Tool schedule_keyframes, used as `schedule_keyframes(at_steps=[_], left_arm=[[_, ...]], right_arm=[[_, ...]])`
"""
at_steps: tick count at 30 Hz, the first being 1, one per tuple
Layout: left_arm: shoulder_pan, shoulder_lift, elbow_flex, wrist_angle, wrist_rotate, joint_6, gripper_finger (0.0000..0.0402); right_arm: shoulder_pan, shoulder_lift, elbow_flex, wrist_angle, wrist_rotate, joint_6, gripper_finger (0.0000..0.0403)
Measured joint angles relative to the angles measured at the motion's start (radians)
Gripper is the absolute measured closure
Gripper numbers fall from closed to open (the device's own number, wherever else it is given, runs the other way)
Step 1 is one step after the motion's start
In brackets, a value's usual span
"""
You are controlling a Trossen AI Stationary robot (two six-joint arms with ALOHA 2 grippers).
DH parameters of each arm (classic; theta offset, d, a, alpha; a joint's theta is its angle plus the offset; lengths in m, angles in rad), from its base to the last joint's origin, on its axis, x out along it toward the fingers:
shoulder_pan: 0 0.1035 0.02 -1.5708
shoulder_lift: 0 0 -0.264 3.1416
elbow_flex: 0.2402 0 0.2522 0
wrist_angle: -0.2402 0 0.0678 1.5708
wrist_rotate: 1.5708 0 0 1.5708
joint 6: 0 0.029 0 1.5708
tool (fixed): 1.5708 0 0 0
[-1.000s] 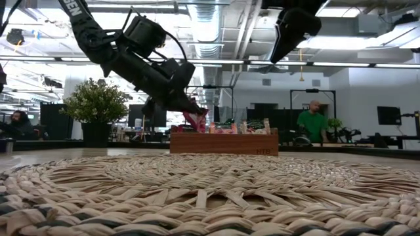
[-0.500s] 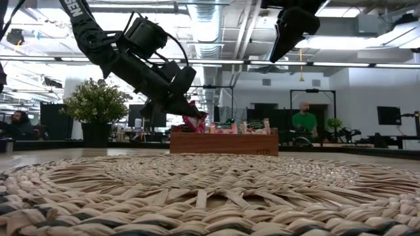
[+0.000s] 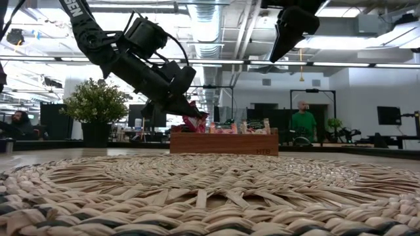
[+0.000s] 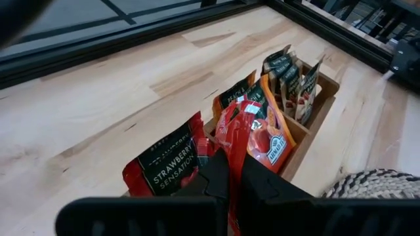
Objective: Pick & Place Tea
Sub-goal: Put the red tea bag into the wooden organizer
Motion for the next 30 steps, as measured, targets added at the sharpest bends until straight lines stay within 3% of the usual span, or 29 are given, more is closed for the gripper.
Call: schedule_keyframes(at_steps=[8, 20, 30], left_arm=[[0.003, 0.000, 0.000, 0.000, -0.018, 0.019, 0.0394], [0.003, 0.000, 0.000, 0.000, -0.055, 0.114, 0.0320], [0.003, -0.002, 0.000, 0.000, -0.138, 0.223, 0.0314]], right_arm=[[0.000, 0.000, 0.000, 0.000, 0.000, 0.000, 0.0290], [0.000, 0.000, 0.000, 0.000, -0.001, 0.001, 0.0290], [0.002, 0.000, 0.000, 0.000, -0.001, 0.001, 0.0290]])
